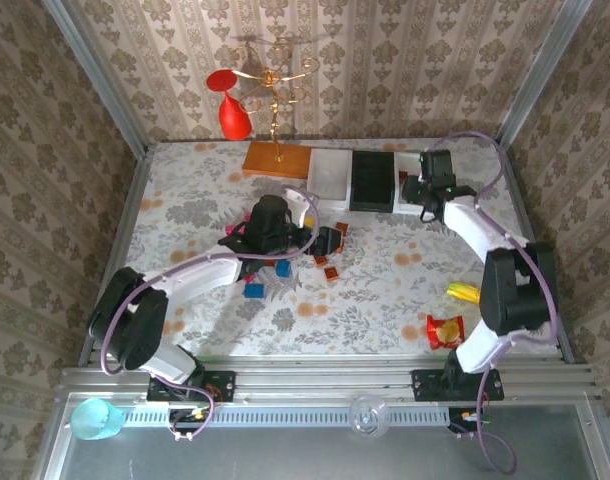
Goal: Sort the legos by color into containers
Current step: Place the lego in the container.
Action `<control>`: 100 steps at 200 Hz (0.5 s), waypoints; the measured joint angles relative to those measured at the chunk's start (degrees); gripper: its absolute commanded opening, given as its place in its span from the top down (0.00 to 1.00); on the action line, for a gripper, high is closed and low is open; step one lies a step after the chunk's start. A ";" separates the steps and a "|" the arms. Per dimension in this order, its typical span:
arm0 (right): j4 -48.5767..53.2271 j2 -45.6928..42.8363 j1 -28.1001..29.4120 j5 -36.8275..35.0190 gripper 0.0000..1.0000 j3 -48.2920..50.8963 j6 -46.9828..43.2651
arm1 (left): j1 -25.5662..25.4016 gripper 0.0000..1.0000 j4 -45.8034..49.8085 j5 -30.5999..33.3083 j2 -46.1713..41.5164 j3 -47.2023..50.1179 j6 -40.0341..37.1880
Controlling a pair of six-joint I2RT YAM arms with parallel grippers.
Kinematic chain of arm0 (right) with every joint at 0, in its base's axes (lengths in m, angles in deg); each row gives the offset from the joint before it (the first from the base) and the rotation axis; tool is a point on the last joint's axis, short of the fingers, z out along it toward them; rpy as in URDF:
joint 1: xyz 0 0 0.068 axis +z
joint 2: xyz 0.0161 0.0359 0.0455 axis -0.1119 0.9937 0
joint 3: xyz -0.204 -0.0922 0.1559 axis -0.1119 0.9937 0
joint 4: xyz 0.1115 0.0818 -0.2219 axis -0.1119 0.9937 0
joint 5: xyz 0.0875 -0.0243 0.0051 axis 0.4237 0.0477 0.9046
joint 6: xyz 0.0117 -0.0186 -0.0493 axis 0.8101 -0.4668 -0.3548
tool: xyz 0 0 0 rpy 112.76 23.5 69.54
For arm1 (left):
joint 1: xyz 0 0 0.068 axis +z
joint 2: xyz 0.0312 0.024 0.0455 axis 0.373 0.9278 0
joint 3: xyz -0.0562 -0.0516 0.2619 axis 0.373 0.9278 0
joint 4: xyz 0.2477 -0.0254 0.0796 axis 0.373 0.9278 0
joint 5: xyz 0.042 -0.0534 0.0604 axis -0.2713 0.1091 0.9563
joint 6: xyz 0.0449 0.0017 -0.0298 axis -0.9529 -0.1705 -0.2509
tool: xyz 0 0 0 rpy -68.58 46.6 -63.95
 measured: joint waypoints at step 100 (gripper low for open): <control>1.46 6.80 -1.14 -0.09 0.26 -7.76 -2.16 | 1.90 0.00 7.48 8.76 -6.19 2.71 -0.61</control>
